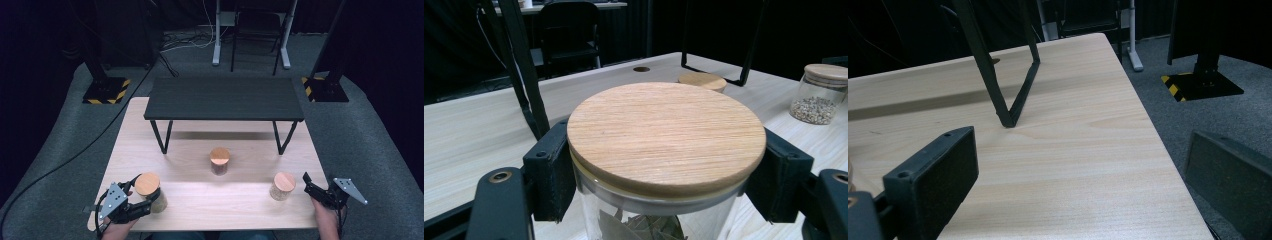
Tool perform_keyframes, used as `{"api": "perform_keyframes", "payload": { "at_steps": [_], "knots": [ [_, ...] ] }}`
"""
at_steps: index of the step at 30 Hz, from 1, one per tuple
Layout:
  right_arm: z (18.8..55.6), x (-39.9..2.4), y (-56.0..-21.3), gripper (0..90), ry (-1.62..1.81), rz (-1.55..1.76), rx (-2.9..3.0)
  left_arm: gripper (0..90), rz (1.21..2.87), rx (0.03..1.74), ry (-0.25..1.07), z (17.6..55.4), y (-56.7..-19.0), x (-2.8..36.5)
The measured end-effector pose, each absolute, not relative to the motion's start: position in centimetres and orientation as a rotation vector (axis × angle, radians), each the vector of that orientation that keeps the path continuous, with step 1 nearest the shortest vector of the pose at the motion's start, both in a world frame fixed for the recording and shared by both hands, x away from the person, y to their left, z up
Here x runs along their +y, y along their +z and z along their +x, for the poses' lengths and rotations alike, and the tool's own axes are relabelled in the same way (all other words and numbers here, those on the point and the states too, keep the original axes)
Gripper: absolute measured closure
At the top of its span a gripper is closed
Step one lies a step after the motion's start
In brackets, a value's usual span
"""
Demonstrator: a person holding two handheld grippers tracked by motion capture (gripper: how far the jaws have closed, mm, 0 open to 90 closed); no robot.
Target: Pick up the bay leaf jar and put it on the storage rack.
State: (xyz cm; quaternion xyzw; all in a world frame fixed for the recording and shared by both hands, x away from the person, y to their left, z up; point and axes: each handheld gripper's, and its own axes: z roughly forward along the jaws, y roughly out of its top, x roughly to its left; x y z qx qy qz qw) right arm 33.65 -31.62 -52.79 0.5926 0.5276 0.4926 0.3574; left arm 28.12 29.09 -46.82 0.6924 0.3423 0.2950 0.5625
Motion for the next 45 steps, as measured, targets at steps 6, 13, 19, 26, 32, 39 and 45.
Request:
{"api": "perform_keyframes", "payload": {
  "at_steps": [6,13,19,26,32,39,45],
  "knots": [
    [33.6,-31.6,-52.8,0.3,1.273,1.53,1.359,24.7,1.627,0.803,0.691,28.1,-46.4,28.8],
    [33.6,-31.6,-52.8,0.3,1.275,1.53,1.359,24.7,1.609,0.806,0.69,28.2,-45.8,28.4],
    [33.6,-31.7,-52.8,0.3,1.277,1.531,1.357,24.7,1.611,0.806,0.693,28.4,-45.4,28.0],
    [33.6,-31.7,-52.8,0.3,1.276,1.532,1.356,24.7,1.595,0.793,0.687,28.9,-44.5,27.6],
    [33.6,-31.7,-52.8,0.3,1.278,1.532,1.355,24.7,1.604,0.774,0.693,29.6,-43.4,26.9],
    [33.6,-31.7,-52.8,0.3,1.281,1.533,1.354,24.7,1.6,0.765,0.69,30.4,-42.5,26.5],
    [33.6,-31.7,-52.8,0.3,1.282,1.533,1.354,24.7,1.604,0.771,0.701,30.8,-41.8,26.1]
  ]
}}
